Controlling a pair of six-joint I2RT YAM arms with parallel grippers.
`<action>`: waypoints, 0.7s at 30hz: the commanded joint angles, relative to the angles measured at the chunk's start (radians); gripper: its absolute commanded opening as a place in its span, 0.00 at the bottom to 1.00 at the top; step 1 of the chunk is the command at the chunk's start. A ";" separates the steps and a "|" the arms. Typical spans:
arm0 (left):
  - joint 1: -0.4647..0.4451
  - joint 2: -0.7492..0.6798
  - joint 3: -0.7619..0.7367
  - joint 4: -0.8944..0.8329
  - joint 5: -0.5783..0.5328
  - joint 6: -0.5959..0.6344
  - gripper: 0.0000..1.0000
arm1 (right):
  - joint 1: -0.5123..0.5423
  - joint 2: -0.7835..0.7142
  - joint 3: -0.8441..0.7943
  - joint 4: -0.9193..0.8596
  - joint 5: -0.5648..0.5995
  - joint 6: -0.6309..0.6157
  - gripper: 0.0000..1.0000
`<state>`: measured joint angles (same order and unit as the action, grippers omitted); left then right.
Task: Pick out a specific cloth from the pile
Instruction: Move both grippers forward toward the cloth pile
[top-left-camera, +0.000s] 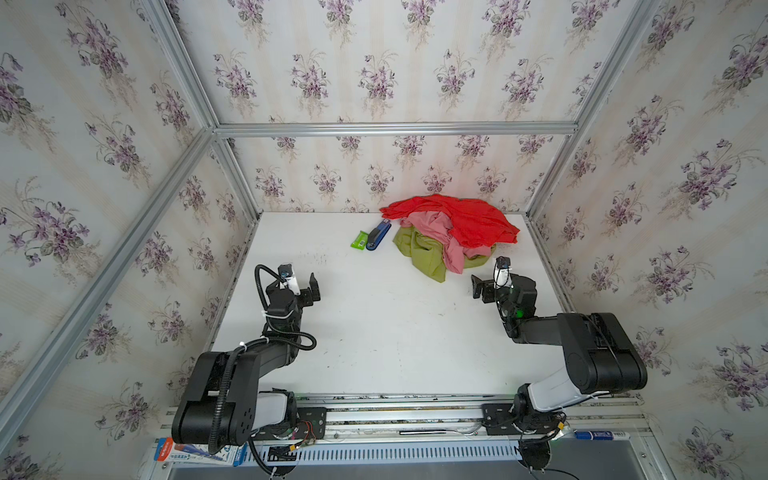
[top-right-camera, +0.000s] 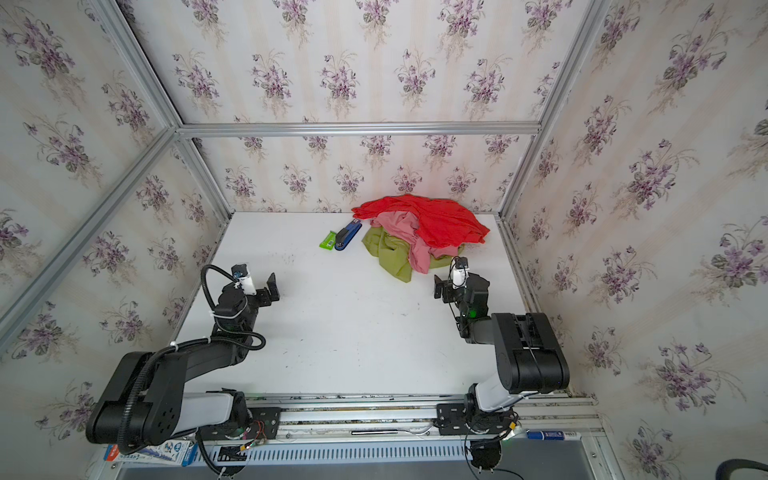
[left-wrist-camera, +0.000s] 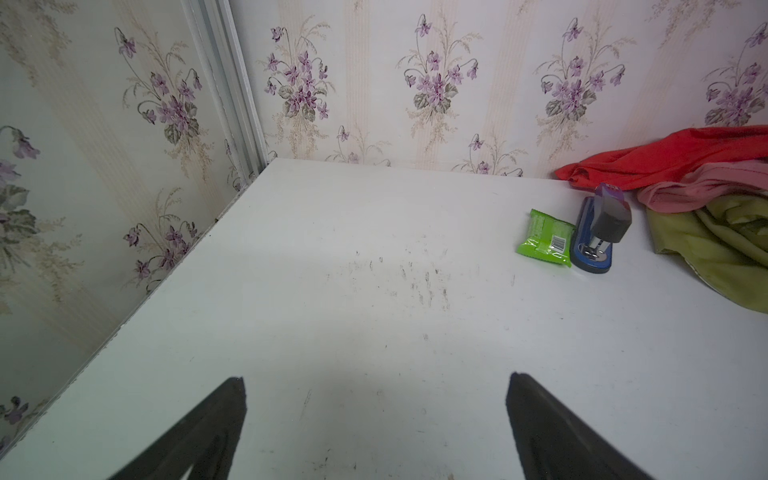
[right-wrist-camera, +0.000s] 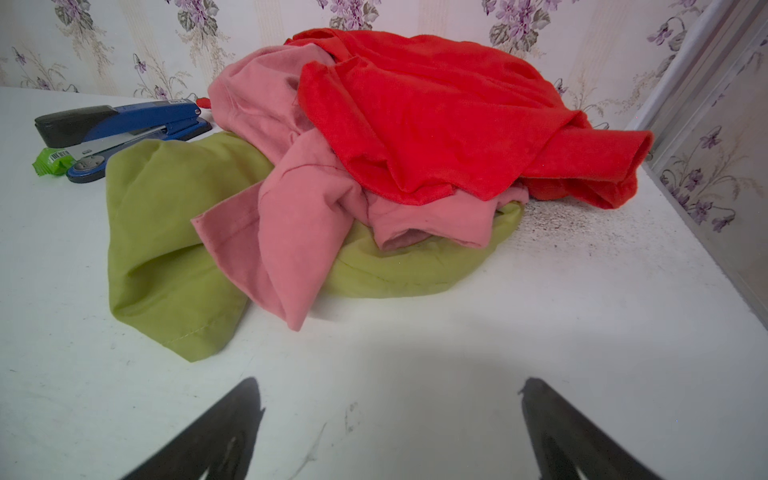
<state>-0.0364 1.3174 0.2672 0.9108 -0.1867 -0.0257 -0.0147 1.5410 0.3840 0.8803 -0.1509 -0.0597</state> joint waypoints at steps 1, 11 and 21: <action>-0.014 -0.031 0.004 0.019 -0.058 0.007 1.00 | 0.005 -0.041 0.014 -0.039 0.006 -0.004 1.00; -0.083 -0.198 0.084 -0.254 -0.224 0.003 1.00 | 0.007 -0.295 0.181 -0.470 0.096 0.149 1.00; -0.084 -0.351 0.283 -0.696 -0.284 -0.160 1.00 | 0.033 -0.366 0.387 -0.843 0.102 0.405 0.90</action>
<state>-0.1196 0.9821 0.5095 0.3794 -0.4335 -0.1089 0.0139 1.1828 0.7212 0.1955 -0.0727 0.2306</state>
